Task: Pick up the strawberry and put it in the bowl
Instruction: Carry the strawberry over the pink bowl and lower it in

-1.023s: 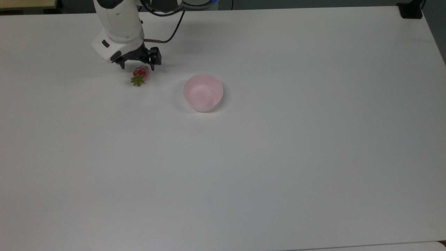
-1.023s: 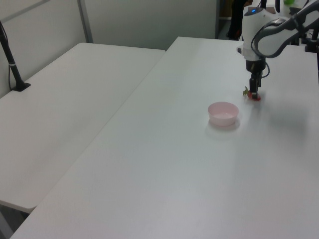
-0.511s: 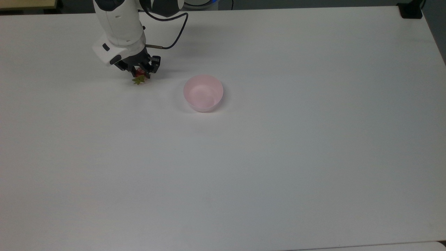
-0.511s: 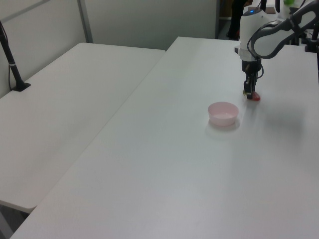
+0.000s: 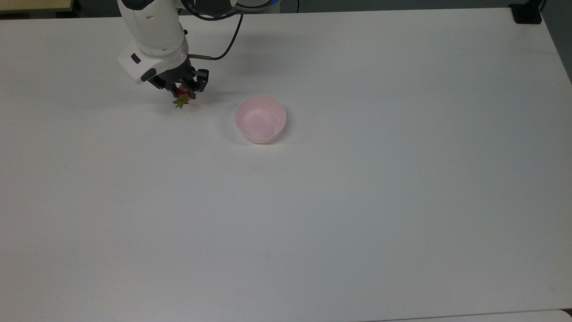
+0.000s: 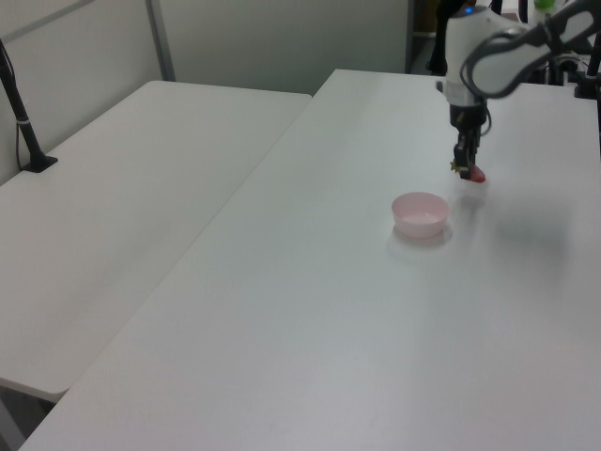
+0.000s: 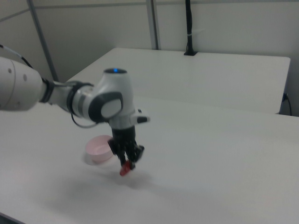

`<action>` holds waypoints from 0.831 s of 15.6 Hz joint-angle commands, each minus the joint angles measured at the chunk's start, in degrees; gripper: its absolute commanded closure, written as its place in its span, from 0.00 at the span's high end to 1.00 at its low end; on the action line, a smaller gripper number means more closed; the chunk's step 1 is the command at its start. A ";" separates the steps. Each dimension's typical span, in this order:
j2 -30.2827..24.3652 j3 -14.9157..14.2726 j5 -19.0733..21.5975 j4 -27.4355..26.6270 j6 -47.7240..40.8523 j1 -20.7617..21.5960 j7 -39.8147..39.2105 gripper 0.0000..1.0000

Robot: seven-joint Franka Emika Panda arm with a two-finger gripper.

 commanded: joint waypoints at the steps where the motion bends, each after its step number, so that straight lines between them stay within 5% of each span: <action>1: -1.77 3.12 5.34 6.56 -6.60 0.55 1.27 0.25; 7: -0.19 10.14 8.52 7.81 -5.03 1.16 8.30 0.26; 13: 6.48 10.33 7.99 10.17 0.87 4.33 13.40 0.28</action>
